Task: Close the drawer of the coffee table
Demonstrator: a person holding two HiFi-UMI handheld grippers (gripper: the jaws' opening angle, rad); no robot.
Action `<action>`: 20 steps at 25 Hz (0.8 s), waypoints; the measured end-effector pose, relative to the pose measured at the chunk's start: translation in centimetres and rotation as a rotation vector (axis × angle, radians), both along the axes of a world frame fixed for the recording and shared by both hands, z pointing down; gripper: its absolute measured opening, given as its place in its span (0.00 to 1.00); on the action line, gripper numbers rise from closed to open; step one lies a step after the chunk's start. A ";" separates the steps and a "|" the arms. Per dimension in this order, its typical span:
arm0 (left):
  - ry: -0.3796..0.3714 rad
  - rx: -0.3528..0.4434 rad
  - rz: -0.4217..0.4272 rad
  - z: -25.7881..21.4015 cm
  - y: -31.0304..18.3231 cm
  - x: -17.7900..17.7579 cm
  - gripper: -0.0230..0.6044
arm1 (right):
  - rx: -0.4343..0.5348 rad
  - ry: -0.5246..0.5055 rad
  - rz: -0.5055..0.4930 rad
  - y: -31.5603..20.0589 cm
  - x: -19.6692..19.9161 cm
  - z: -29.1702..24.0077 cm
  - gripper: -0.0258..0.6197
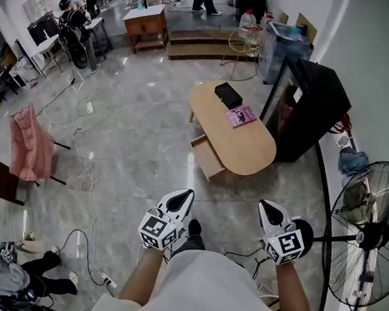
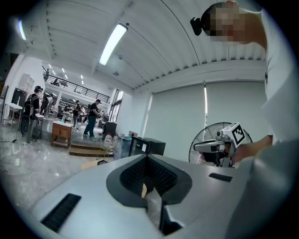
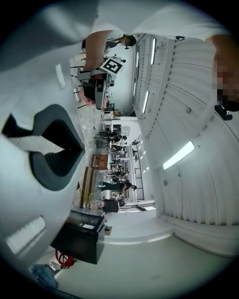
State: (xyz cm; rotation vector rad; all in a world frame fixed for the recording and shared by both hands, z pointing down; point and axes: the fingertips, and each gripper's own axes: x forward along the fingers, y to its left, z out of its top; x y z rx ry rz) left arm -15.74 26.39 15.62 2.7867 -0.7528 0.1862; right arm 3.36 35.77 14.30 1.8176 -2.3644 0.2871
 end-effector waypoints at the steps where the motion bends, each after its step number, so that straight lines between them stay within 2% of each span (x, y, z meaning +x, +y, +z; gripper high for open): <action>1: -0.001 -0.002 0.009 0.1 -1.1 0.2 0.05 | -0.005 -0.001 0.008 -1.0 0.1 0.1 0.06; 7: -0.015 -0.001 0.067 0.4 -8.1 0.9 0.05 | -0.059 -0.019 0.066 -7.7 0.7 1.3 0.06; 13: -0.030 0.005 0.121 1.0 -14.5 0.9 0.05 | -0.061 -0.019 0.117 -13.3 0.6 2.0 0.06; 20: -0.018 -0.018 0.136 1.1 -19.1 0.4 0.05 | -0.081 -0.016 0.147 -17.6 0.2 1.9 0.06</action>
